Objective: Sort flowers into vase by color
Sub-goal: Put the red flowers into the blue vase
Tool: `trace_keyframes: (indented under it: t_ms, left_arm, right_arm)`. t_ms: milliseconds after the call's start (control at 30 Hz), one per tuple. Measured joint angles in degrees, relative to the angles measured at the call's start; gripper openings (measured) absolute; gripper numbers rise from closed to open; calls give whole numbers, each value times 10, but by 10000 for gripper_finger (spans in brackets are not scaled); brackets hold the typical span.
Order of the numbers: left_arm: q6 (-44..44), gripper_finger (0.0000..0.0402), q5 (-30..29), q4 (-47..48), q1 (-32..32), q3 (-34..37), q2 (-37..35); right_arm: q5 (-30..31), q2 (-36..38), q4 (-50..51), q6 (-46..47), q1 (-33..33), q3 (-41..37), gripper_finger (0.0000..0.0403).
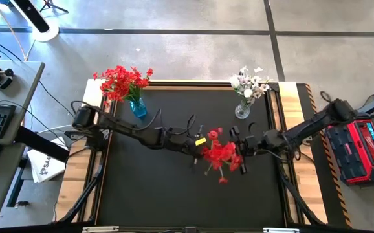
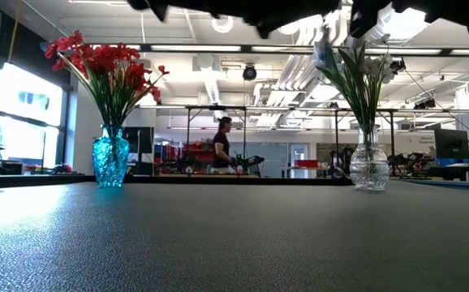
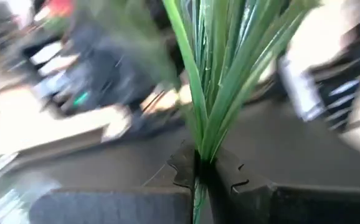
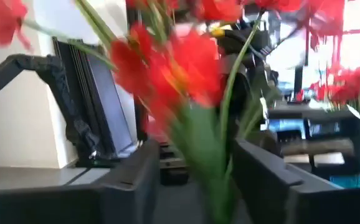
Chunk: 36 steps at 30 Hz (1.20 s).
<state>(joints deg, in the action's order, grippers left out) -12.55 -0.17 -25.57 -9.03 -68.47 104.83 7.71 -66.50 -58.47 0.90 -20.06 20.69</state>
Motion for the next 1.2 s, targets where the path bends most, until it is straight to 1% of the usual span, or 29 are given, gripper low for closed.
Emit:
trace_keyframes:
  t_ms: [67,133,233,300,400,567,667,833,900,1000,1100,1200]
  left_arm:
    - [-10,3,-86,65,-11,0,-18]
    - [-8,2,-171,129,-26,1,-39]
    - [8,2,-272,191,-47,20,-81]
    - [28,1,-324,224,-58,49,-121]
    - [75,1,-387,247,-62,113,-201]
    - [133,1,-494,248,-62,216,-365]
    - [140,1,-535,273,-68,252,-466]
    - [192,3,-614,398,-63,260,-600]
    - [213,3,-625,442,-57,260,-642]
    - [234,3,-630,497,-42,260,-684]
    - [239,4,-662,510,-25,281,-707]
    - [248,4,-669,509,-7,311,-718]
  right_arm:
    - [3,36,49,15,-4,0,204]
    - [16,75,97,31,-12,0,226]
    - [58,117,152,36,-30,0,244]
    - [95,132,174,32,-44,0,246]
    - [139,136,193,22,-62,0,247]
    - [176,129,214,21,-77,0,248]
    - [178,123,212,21,-79,0,248]
    - [183,118,211,21,-78,0,248]
    - [189,117,210,21,-78,0,248]
    - [192,117,210,21,-78,0,248]
    - [192,117,210,21,-78,0,248]
    - [192,117,210,22,-78,0,248]
